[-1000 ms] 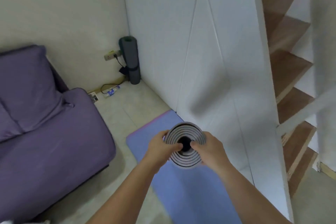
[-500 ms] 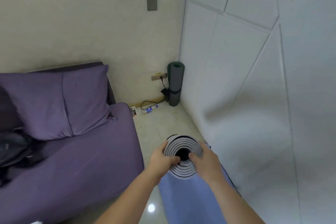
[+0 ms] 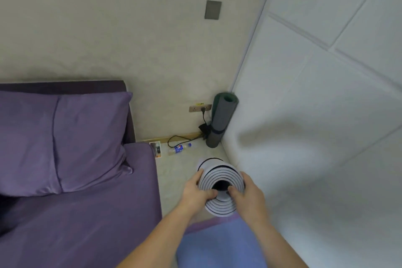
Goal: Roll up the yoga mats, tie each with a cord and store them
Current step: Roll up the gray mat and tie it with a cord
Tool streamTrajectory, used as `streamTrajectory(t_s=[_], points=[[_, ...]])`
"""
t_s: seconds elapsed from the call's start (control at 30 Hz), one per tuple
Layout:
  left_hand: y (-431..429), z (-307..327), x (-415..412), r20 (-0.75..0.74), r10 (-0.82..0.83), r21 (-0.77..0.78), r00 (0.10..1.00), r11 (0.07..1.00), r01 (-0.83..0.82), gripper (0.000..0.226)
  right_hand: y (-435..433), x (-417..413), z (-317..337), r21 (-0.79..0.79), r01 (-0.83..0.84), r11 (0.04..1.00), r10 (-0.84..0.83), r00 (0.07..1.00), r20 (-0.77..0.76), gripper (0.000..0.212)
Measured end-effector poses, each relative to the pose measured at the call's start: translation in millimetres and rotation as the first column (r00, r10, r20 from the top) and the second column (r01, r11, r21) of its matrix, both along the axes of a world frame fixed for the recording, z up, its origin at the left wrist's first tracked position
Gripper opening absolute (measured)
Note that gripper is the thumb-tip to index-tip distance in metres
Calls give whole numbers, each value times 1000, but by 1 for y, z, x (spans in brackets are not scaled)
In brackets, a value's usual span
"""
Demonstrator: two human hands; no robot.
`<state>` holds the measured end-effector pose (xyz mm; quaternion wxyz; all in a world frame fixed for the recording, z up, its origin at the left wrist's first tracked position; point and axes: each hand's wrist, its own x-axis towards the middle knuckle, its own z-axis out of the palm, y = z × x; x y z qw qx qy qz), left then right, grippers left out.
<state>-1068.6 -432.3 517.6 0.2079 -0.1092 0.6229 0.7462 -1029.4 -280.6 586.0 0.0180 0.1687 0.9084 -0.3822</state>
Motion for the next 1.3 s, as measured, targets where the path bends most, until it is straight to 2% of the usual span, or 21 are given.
streamTrajectory(t_s=[0.27,0.4,0.5,0.57,0.67,0.83,1.07,1.17,1.3], points=[[3,-9,-132,24,30,-20,999,999,-29,100,4,-145,-6,71,-66,995,62,996,57,34],[14,-35,-206,88,30,-47,996,999,-26,80,15,-232,-31,117,-130,985,114,985,129,37],[30,-72,-272,148,54,-88,987,995,-41,88,29,-309,-69,131,-162,978,134,970,201,35],[44,-101,-319,197,65,-170,978,985,-32,96,40,-362,-100,143,-186,972,142,951,274,33],[67,-146,-391,263,70,-235,962,972,-6,95,60,-440,-149,121,-196,973,141,923,359,35],[96,-238,-488,357,46,-245,933,968,46,99,90,-544,-232,78,-188,979,141,904,404,36],[121,-332,-587,342,7,-208,940,976,68,98,121,-645,-328,154,-210,965,135,909,394,42],[127,-340,-632,274,31,-186,961,982,22,89,133,-689,-338,168,-227,959,160,928,336,38],[126,-318,-690,185,21,-330,983,943,42,75,144,-739,-337,45,-185,982,166,948,272,32]])
